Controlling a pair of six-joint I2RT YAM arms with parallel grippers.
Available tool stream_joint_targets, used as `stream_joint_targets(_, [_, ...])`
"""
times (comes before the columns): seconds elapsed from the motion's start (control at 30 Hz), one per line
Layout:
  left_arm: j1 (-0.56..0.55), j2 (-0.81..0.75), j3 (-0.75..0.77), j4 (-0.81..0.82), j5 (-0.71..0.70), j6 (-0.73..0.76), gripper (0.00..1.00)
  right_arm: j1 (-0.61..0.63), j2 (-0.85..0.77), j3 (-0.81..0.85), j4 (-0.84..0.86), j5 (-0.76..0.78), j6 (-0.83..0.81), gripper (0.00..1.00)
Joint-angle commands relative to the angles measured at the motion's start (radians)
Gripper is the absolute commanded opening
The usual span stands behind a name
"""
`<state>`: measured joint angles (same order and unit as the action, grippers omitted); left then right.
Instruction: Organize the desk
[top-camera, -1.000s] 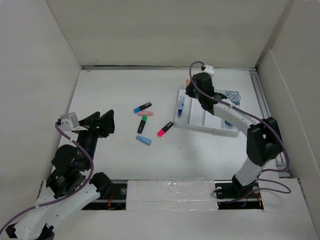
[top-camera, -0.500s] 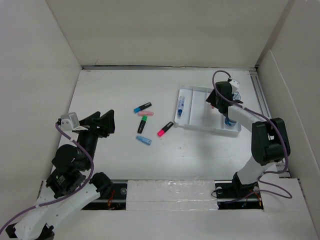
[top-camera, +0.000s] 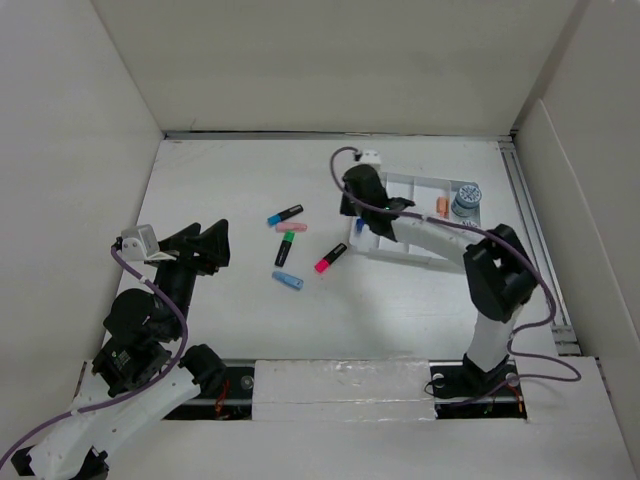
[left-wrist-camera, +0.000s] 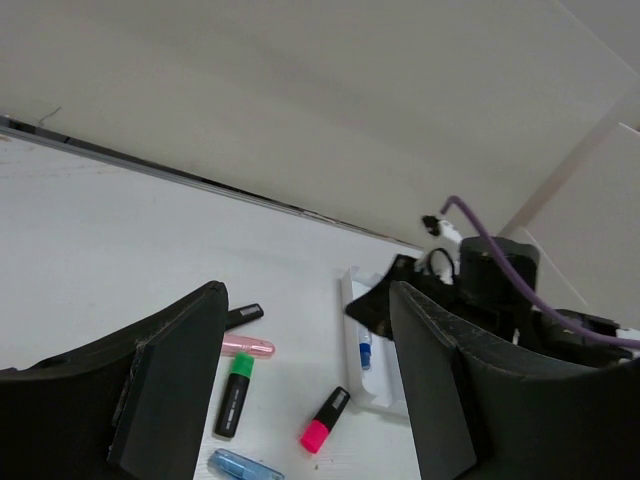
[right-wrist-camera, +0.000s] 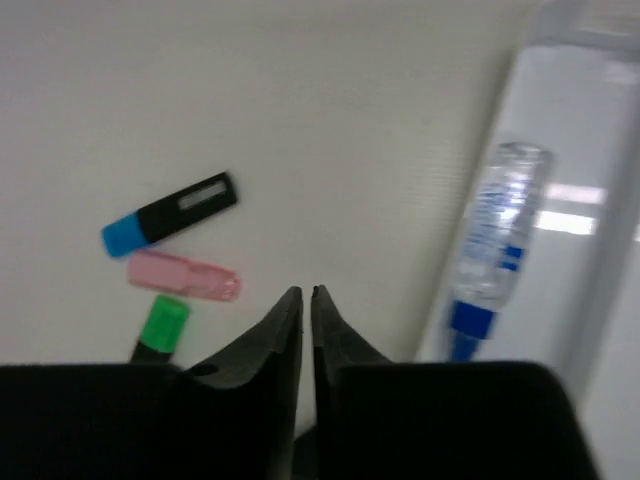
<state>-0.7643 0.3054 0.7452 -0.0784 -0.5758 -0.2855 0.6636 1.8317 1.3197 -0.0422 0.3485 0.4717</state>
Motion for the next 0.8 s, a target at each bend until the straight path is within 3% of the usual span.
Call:
stream_joint_targets(0.0, [0.002, 0.008, -0.004, 0.034, 0.001, 0.006, 0.61, 0.106, 0.115, 0.128, -0.013, -0.026, -0.105, 0.19])
stream_joint_targets(0.03, [0.002, 0.008, -0.004, 0.034, 0.005, 0.006, 0.61, 0.119, 0.136, 0.153, -0.028, -0.032, -0.114, 0.36])
stream_joint_targets(0.13, [0.002, -0.002, -0.006, 0.039, 0.001, 0.008, 0.61, 0.143, 0.202, 0.243, -0.091, -0.072, -0.134, 0.53])
stream_joint_targets(0.23, [0.002, -0.003, -0.006, 0.035, 0.005, 0.006, 0.61, 0.165, 0.224, 0.265, -0.084, -0.163, -0.124, 0.64])
stream_joint_targets(0.33, [0.002, -0.009, -0.006, 0.038, 0.005, 0.008, 0.61, 0.191, 0.253, 0.28, -0.087, -0.224, -0.111, 0.68])
stream_joint_targets(0.43, [0.002, -0.008, -0.006, 0.037, 0.005, 0.006, 0.61, 0.209, 0.284, 0.303, -0.096, -0.171, -0.108, 0.69])
stream_joint_targets(0.5, [0.002, -0.009, -0.004, 0.037, 0.011, 0.006, 0.61, 0.209, 0.3, 0.326, -0.126, -0.125, -0.108, 0.58])
stream_joint_targets(0.53, [0.002, -0.011, -0.006, 0.038, 0.01, 0.006, 0.61, 0.197, 0.31, 0.355, -0.148, -0.111, -0.105, 0.43])
stream_joint_targets(0.63, [0.002, -0.006, -0.004, 0.037, 0.007, 0.006, 0.61, 0.177, 0.308, 0.339, -0.157, -0.098, -0.102, 0.37])
stream_joint_targets(0.7, [0.002, -0.008, -0.003, 0.037, 0.01, 0.005, 0.61, 0.166, 0.311, 0.328, -0.16, -0.095, -0.111, 0.39])
stream_joint_targets(0.77, [0.002, -0.011, -0.006, 0.04, 0.008, 0.008, 0.61, 0.156, 0.32, 0.345, -0.191, -0.066, -0.12, 0.52])
